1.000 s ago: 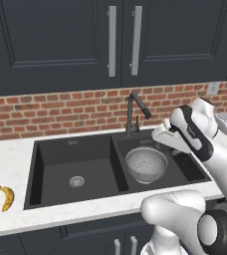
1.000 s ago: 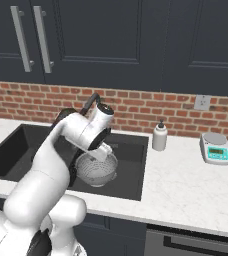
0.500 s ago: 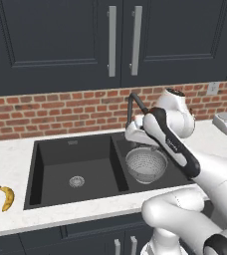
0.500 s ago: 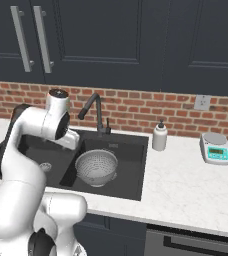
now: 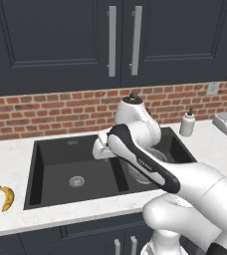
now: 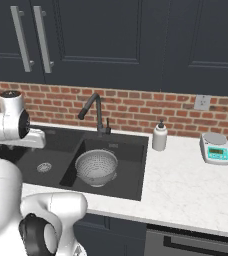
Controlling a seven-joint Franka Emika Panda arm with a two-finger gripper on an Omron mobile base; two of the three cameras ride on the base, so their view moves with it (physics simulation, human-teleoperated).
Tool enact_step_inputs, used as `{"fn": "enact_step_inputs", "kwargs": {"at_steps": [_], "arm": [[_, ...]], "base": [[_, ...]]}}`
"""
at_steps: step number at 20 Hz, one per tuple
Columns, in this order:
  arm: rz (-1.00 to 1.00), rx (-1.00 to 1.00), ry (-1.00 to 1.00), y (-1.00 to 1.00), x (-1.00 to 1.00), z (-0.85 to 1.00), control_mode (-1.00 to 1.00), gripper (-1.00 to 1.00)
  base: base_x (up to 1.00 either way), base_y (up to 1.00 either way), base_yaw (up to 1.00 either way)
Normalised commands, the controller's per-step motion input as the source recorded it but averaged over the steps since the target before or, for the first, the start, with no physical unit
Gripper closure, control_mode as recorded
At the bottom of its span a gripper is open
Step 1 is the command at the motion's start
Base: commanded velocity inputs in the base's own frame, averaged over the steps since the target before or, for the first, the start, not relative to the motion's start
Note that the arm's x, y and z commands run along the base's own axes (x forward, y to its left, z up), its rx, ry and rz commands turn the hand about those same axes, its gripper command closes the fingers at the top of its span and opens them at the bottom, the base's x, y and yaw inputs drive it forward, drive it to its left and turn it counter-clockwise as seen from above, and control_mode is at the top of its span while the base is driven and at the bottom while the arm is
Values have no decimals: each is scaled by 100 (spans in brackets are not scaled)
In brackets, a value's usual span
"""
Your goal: Put the colander in the sink, put the banana, orange in the colander, and turn on the sink faucet and pour water over the colander.
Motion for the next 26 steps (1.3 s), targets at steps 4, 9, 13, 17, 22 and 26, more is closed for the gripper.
{"fn": "enact_step_inputs", "kwargs": {"at_steps": [4, 9, 13, 17, 22, 26], "arm": [[21, -9, -4, 100, -20, 0, -100, -100], [20, -8, 0, 100, -8, 0, -100, -100], [27, 0, 0, 98, -14, 0, -100, -100], [30, 0, 0, 96, -31, -7, -100, -100], [21, 0, -4, 89, -48, -11, -100, -100], [16, 0, -9, 84, -40, -1, -100, -100]], "base": [[0, 0, 0], [0, 0, 0], [0, 0, 0], [0, 0, 0], [0, 0, 0], [0, 0, 0]]}}
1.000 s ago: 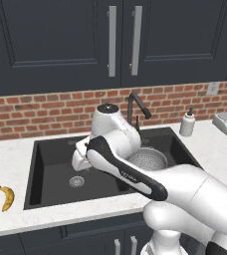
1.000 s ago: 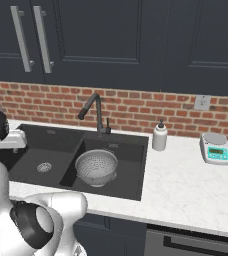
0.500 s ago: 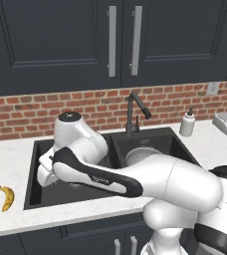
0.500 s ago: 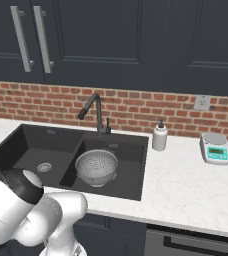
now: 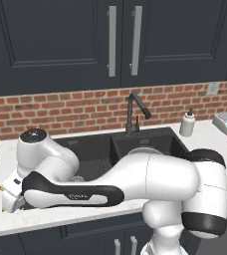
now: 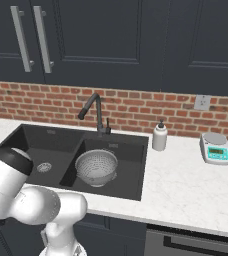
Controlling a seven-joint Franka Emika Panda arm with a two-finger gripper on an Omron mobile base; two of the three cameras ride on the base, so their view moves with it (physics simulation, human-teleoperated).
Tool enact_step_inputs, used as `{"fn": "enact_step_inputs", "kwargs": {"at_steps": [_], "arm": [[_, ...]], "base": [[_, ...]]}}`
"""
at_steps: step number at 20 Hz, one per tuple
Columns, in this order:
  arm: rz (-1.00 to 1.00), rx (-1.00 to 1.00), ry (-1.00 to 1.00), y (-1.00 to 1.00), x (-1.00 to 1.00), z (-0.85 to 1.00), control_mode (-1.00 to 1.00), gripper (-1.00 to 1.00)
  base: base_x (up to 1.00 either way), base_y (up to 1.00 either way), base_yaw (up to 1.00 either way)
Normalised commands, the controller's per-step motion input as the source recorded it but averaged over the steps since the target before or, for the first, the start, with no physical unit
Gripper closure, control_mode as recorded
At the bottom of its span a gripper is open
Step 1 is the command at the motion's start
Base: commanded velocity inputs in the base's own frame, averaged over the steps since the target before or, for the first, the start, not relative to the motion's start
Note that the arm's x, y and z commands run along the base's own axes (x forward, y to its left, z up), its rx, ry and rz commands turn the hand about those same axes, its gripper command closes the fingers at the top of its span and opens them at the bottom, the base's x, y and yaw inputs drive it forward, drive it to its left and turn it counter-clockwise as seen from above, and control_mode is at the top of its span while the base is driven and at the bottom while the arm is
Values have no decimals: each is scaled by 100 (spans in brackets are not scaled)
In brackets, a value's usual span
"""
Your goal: Put the colander in the sink, put the banana, orange in the colander, and turn on the sink faucet and pour water over the colander.
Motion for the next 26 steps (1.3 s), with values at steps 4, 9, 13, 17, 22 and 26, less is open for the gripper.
{"fn": "enact_step_inputs", "kwargs": {"at_steps": [4, 9, 13, 17, 22, 26], "arm": [[11, 0, -10, 68, -26, 0, -100, -100], [3, 1, -9, 43, -3, 0, -100, -100], [-2, 5, -1, 22, 12, -2, -100, -100], [-5, 6, 0, 34, 11, -18, -100, -100], [-3, 3, 0, 39, 0, -33, -100, -100], [-2, 2, 0, 30, 0, -31, -100, -100]], "base": [[0, 0, 0], [0, 0, 0], [0, 0, 0], [0, 0, 0], [0, 0, 0], [0, 0, 0]]}}
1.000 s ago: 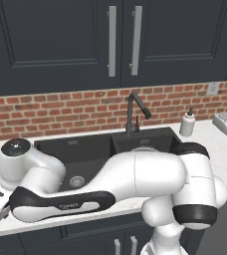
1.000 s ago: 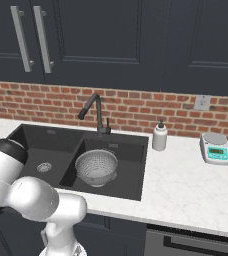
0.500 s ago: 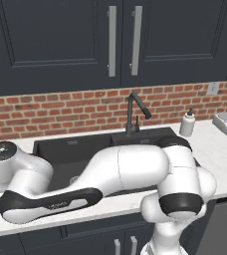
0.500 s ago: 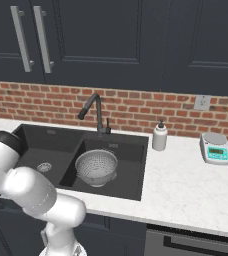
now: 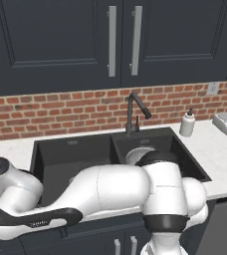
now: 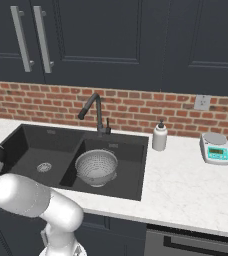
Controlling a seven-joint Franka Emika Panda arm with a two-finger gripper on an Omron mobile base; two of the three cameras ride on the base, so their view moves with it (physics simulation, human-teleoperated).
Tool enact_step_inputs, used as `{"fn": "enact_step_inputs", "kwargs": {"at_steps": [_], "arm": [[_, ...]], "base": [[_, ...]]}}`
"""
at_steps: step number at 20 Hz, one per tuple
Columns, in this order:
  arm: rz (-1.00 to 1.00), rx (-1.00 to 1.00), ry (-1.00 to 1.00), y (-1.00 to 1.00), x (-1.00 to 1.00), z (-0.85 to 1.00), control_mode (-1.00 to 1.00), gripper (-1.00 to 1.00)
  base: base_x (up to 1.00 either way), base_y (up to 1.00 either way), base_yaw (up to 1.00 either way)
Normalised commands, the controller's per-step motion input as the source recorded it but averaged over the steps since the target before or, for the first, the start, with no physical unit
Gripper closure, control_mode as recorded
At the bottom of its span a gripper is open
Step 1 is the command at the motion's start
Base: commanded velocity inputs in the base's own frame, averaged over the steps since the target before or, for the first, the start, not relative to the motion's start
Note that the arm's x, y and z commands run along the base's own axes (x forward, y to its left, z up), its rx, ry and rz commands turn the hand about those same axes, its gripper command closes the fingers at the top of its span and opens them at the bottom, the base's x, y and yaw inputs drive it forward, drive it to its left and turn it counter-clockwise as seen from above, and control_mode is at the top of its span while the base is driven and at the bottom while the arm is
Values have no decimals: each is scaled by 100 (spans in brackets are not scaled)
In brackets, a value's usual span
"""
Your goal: Put the colander in the sink, put the banana, orange in the colander, and turn on the sink faucet and pour water over the colander.
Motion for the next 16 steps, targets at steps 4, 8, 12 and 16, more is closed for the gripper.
{"fn": "enact_step_inputs", "kwargs": {"at_steps": [4, 8, 12, 16], "arm": [[-1, 1, 0, 29, 4, -11, -100, -100], [0, 0, 0, 37, 13, -6, -100, -100], [0, 0, 0, 22, 3, -24, -100, -100], [0, 1, 0, 10, 0, -29, -100, -100]], "base": [[0, 0, 0], [0, 0, 0], [0, 0, 0], [0, 0, 0]]}}
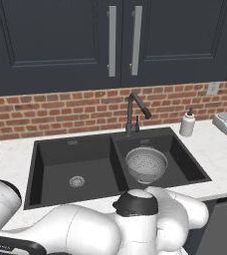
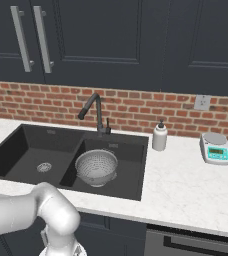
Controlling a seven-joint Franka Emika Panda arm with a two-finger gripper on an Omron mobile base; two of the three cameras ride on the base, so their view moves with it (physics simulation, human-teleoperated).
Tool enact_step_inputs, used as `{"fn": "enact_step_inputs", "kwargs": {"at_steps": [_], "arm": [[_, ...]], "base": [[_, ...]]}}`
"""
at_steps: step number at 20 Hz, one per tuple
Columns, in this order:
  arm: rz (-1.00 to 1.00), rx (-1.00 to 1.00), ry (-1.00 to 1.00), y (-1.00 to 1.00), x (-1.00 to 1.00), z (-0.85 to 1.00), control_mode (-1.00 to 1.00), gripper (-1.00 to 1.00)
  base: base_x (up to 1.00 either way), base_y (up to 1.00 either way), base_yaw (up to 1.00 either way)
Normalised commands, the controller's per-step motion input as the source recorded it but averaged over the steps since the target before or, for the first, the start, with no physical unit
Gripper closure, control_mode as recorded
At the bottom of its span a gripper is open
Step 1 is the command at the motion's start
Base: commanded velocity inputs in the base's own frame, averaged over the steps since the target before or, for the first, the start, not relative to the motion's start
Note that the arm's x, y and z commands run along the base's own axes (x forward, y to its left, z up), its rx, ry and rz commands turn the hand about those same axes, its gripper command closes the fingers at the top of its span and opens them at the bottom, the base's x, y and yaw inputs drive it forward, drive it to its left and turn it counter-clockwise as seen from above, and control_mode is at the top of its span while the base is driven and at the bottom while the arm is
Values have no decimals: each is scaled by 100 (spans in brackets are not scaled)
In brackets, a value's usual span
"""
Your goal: Put the colander in the sink, put the banana, orange in the colander, and turn on the sink faucet and pour water over the colander.
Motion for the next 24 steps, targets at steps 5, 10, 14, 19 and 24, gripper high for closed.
{"fn": "enact_step_inputs", "kwargs": {"at_steps": [5, 10, 14, 19, 24], "arm": [[0, 3, 0, 13, 2, -12, -100, -100], [-2, 5, -3, 6, 17, -6, -100, -100], [-1, 5, -1, 4, 22, -9, -100, -100], [0, 1, 0, 27, 20, -17, -100, -100], [0, 0, 0, 38, 24, -12, -100, -100]], "base": [[0, 0, 0], [0, 0, 0], [0, 0, 0], [0, 0, 0], [0, 0, 0]]}}
